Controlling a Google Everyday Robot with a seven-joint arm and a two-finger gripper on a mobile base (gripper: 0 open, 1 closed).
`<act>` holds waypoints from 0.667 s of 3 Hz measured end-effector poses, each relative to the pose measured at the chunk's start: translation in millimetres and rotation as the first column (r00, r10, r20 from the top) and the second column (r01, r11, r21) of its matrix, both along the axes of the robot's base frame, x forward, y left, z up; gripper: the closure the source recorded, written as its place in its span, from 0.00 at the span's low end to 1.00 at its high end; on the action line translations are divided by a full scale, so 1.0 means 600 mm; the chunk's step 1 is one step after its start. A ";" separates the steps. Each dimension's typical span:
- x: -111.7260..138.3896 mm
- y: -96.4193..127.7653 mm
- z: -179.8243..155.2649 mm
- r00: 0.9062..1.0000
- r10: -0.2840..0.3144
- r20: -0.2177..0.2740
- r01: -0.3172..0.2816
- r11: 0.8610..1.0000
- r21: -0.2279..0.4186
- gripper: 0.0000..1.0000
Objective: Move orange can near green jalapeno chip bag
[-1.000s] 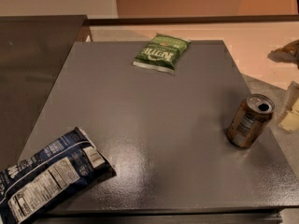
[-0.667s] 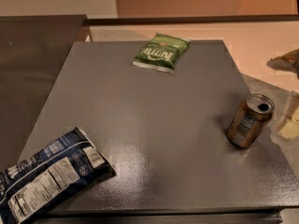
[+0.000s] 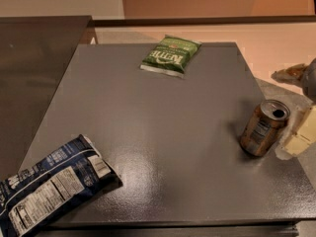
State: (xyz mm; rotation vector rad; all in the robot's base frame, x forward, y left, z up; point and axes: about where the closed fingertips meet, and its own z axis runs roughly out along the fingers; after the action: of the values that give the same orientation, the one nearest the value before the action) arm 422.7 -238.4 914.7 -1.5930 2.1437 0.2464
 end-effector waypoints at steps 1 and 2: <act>-0.005 0.011 -0.013 1.000 0.018 -0.016 -0.018 1.000 0.014 0.00; -0.013 0.017 -0.022 0.999 0.038 -0.026 -0.037 0.999 0.024 0.18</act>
Offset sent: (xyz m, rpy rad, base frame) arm -0.0135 0.0120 -0.0216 0.0386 0.0460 0.0587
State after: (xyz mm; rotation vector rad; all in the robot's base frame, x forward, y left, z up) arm 414.7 -228.2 901.7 -1.6265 2.1247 0.3056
